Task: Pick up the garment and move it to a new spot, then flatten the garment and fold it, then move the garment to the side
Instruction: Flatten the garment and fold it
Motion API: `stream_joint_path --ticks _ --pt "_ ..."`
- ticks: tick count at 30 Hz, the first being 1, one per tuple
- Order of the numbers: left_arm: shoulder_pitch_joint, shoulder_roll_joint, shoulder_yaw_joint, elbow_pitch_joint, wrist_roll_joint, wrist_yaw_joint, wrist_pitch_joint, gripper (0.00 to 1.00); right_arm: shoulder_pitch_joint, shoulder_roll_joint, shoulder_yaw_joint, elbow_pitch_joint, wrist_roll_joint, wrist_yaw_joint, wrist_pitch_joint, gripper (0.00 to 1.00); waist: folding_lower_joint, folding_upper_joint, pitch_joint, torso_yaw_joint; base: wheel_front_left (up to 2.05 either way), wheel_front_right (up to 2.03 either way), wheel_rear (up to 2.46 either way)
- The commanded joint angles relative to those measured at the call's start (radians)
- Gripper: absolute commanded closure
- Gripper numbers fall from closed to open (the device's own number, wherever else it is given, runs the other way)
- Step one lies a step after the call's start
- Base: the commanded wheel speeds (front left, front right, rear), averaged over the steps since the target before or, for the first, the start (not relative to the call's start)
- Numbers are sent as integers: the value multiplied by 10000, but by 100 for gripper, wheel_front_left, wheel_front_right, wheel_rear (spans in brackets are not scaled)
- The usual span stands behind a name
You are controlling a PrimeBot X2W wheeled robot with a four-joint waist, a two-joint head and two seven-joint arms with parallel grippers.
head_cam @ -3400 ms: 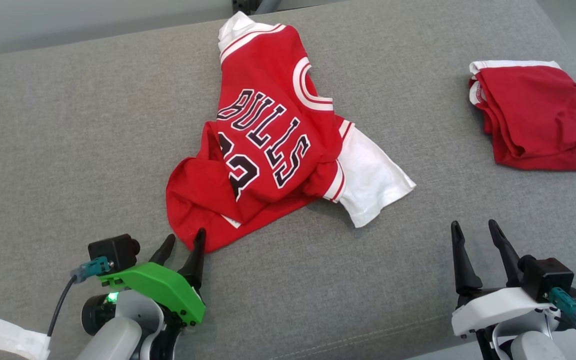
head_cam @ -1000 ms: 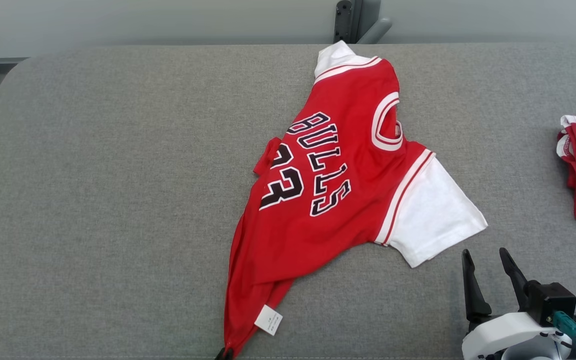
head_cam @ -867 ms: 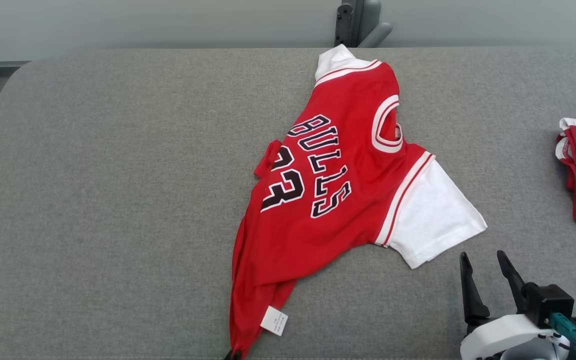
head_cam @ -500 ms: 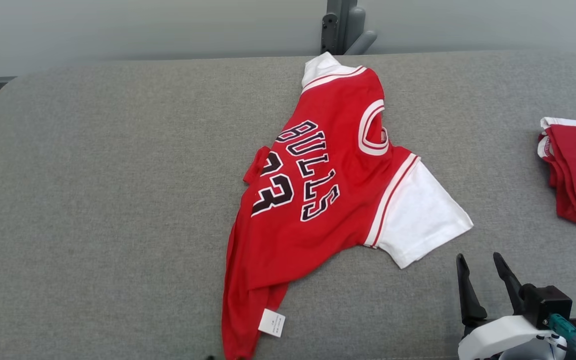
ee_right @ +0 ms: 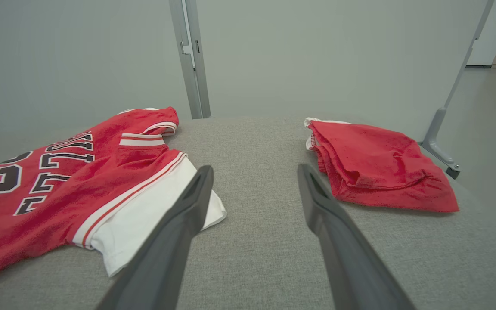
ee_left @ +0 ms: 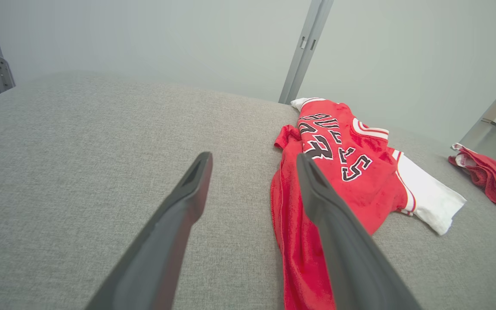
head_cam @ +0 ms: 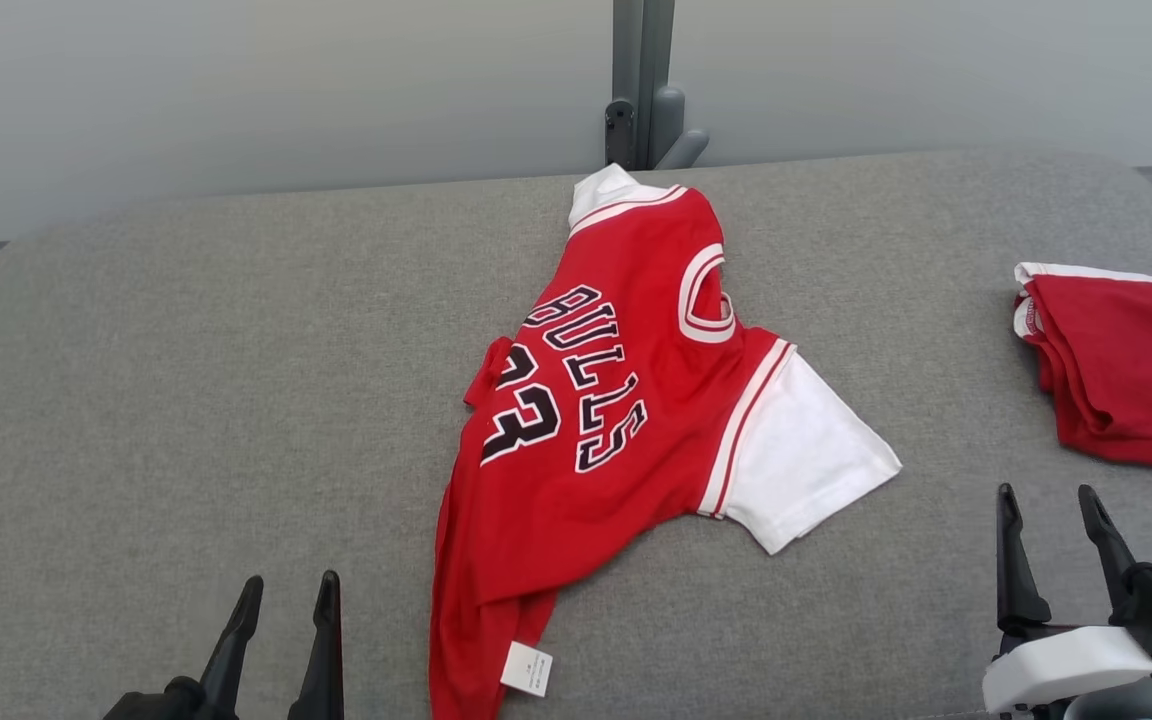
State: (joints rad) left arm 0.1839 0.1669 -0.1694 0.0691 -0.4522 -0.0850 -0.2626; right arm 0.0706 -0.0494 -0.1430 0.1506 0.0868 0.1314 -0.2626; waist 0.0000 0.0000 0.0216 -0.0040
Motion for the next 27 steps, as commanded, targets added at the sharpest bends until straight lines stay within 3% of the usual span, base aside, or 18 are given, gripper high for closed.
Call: stream_joint_path --ticks 1,20,24,27 --pt "169 -87 122 -75 112 30 -26 0 102 -28 -105 -100 -72 -15 -31 0 0 0 -243 -150 0 0 0" --pt "-376 -593 686 1043 1200 -458 -28 0 -270 -27 73 433 -279 -15 -30 0 0 0 -338 -225 0 0 0" --pt "-350 -659 633 1405 1052 -453 -27 0 -395 -22 305 621 100 -15 -31 0 0 0 -262 -134 0 0 0" --pt "-363 -746 483 1616 523 -456 726 0 -804 -167 636 919 65 -15 30 0 0 0 -116 -92 0 0 0"
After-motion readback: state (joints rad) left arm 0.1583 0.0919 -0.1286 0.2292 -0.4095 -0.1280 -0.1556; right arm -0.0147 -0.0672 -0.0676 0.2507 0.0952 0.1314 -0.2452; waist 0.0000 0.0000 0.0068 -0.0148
